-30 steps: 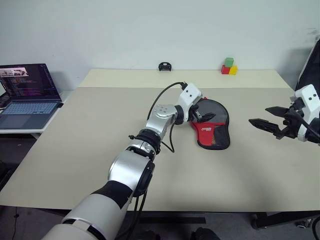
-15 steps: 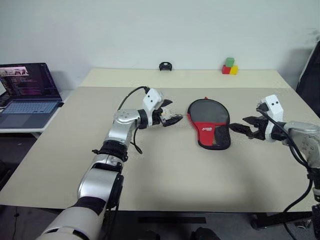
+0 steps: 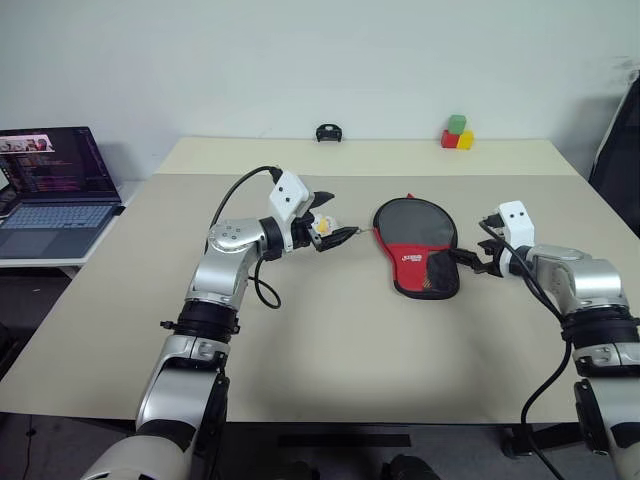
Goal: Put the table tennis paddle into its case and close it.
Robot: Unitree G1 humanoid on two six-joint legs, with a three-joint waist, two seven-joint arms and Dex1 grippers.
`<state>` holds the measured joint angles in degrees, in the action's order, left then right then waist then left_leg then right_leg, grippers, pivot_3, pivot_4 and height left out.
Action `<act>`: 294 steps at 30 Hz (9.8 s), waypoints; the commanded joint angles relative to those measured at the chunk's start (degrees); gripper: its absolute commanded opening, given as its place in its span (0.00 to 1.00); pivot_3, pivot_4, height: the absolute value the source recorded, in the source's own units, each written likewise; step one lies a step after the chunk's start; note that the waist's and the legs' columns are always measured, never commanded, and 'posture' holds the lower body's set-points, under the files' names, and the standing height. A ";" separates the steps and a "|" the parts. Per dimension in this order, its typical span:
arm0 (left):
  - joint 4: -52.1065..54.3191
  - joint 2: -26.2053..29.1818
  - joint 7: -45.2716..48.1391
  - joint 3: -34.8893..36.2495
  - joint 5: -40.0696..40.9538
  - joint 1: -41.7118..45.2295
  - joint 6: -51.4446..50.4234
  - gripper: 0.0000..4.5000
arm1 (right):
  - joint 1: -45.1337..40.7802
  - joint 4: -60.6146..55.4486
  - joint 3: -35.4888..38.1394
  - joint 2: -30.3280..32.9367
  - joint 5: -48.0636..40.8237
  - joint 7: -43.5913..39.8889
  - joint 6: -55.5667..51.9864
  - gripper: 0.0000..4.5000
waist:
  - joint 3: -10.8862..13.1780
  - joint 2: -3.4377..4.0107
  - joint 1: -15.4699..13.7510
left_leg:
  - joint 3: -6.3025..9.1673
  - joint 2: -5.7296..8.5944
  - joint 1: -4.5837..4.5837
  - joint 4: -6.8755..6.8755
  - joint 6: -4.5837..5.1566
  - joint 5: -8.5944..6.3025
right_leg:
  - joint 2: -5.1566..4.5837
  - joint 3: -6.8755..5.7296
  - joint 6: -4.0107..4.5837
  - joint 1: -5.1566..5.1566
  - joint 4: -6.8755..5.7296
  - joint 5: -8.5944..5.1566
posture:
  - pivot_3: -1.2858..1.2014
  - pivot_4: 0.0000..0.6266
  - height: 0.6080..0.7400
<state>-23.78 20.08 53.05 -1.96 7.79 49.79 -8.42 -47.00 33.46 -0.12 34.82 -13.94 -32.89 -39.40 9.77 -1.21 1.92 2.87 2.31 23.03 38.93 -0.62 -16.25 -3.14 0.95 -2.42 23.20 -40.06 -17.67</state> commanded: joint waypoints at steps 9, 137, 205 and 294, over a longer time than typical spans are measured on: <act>3.47 0.89 -0.41 0.22 1.06 -0.20 -0.76 1.00 | -6.11 11.51 0.09 -4.25 4.70 -0.98 7.72 0.98 | -0.01 0.01 0.12 | -0.01 -0.01 -0.02 0.01 -0.01 0.00 | 0.00 0.01 0.00 0.00 -0.02 0.00 | 0.52 0.24 1.00; 39.76 25.48 18.27 -2.26 19.19 -32.91 -19.97 1.00 | 41.91 -78.25 18.50 -8.70 -22.26 5.43 -49.22 0.99 | -0.15 -0.02 -0.46 | 0.61 -0.02 -0.79 -0.20 0.25 -0.15 | 0.03 -0.46 0.01 -1.15 0.56 0.07 | 0.52 0.24 1.00; -38.65 -3.17 -9.15 -6.60 -6.26 13.60 -4.34 1.00 | 22.62 -32.87 -20.00 -13.58 6.18 -6.58 6.59 0.99 | -0.27 -0.14 -0.05 | 0.74 0.03 -1.02 -0.20 0.25 -0.17 | 0.09 -0.57 0.01 -1.43 0.94 0.22 | 0.52 0.24 1.00; -55.13 -30.95 -36.13 -7.15 -28.45 31.89 12.68 0.03 | 36.67 -36.49 -14.91 -17.44 7.35 10.87 -10.21 1.00 | -1.19 -0.17 -2.78 | 1.39 0.30 -1.31 -0.17 0.29 -0.15 | 0.04 -1.64 -0.27 -2.07 1.21 0.27 | 0.52 0.24 1.00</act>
<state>-81.43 -8.62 16.73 -8.72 -20.18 78.44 1.74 -16.25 -10.23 -12.54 16.32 -7.86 -22.50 -40.85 8.59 -1.38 -0.86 4.27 2.61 21.72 38.76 -0.33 -16.40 -3.11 -0.71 -2.69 21.14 -38.84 -17.40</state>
